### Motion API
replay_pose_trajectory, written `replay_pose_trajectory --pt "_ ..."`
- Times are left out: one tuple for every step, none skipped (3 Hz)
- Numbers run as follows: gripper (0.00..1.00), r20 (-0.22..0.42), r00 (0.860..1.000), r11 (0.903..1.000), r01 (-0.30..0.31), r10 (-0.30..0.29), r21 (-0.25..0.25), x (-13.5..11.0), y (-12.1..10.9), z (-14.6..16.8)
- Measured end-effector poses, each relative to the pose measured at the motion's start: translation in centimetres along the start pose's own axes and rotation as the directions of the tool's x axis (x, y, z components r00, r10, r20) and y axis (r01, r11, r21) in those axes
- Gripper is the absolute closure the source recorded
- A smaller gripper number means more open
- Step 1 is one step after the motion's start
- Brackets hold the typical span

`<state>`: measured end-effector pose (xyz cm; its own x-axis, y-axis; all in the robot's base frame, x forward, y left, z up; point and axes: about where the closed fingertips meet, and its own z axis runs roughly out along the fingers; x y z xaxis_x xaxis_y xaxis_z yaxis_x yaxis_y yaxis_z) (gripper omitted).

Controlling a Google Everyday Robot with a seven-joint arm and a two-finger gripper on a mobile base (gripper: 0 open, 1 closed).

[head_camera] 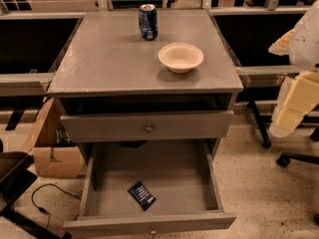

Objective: Pick rxbar blueberry from middle drawer and place on counter

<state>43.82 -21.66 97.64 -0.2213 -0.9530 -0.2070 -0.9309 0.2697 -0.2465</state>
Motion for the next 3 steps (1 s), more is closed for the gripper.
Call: replay_pose_trajectory --pt "0.00 0.000 1.000 1.0000 0.000 0.000 0.000 0.0 0.0 0.0" --pt "0.00 0.054 0.998 0.9998 -0.012 0.011 0.015 -0.5 -0.6 1.4" --pt "0.00 0.174 0.982 0.9976 -0.070 0.069 -0.003 -2.0 -0.1 6.3"
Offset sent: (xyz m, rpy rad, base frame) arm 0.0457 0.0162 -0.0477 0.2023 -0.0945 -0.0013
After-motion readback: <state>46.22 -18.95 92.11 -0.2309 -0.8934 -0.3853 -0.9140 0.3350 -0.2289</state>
